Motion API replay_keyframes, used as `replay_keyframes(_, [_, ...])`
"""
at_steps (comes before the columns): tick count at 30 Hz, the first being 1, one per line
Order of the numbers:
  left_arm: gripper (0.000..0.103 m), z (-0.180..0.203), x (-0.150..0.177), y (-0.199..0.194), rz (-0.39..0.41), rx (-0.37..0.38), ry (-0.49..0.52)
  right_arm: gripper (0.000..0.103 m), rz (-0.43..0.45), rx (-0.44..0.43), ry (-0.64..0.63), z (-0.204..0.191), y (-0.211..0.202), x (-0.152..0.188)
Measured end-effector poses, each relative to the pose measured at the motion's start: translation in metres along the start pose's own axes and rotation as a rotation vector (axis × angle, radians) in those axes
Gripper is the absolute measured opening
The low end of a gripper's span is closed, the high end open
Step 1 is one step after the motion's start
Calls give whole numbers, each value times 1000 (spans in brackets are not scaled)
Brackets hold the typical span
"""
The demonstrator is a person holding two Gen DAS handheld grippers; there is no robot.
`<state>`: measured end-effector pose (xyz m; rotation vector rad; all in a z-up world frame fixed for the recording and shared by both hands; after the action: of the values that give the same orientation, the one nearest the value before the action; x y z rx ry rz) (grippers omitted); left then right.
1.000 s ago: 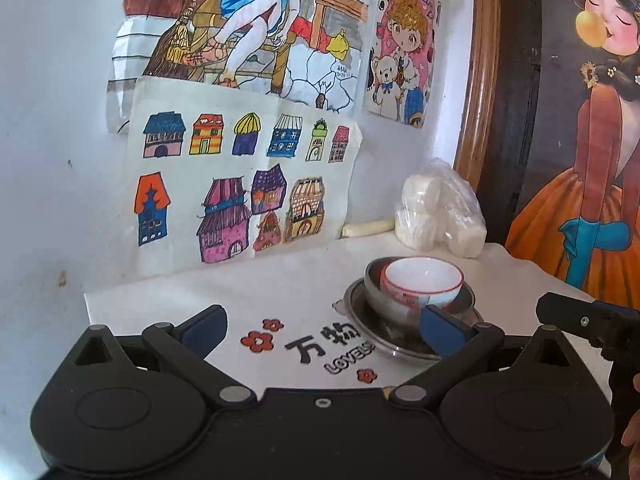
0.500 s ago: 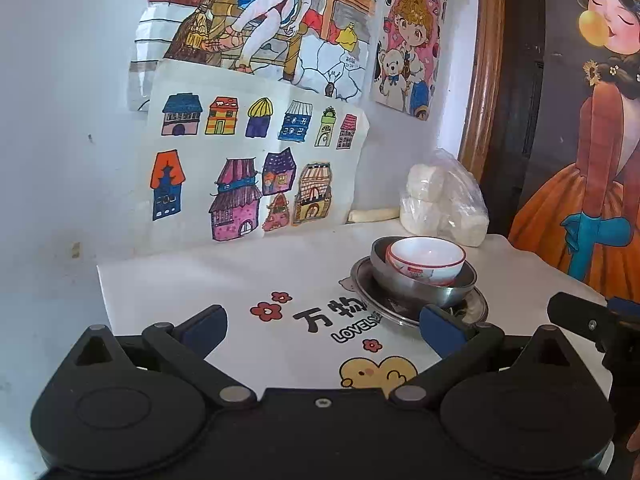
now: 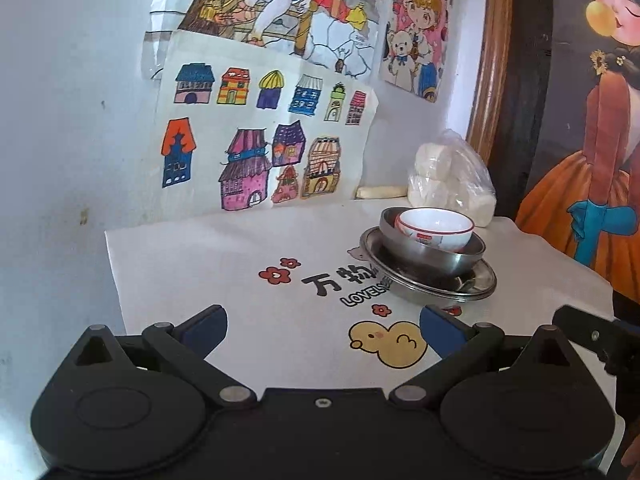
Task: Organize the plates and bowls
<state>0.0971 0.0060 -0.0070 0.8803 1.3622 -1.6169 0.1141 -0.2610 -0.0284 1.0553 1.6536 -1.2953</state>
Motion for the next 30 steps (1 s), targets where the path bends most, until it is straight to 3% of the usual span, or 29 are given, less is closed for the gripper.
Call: replay_keyframes(30, [102,4,17,9,-42,-8,42,103,-64,-15,-13,3,16,10])
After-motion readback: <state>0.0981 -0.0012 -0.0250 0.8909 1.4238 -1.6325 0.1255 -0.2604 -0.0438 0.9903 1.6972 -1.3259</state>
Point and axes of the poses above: each gripper's, at about its wrist camera, not at the fingertips, and y roughly the way its jaws point, z to its right, x to its underside, the point moved 3 cm from there along y, roughly the way its jaws point, and after that the axes turned 4 degrees about x, right-handed, at the moved point
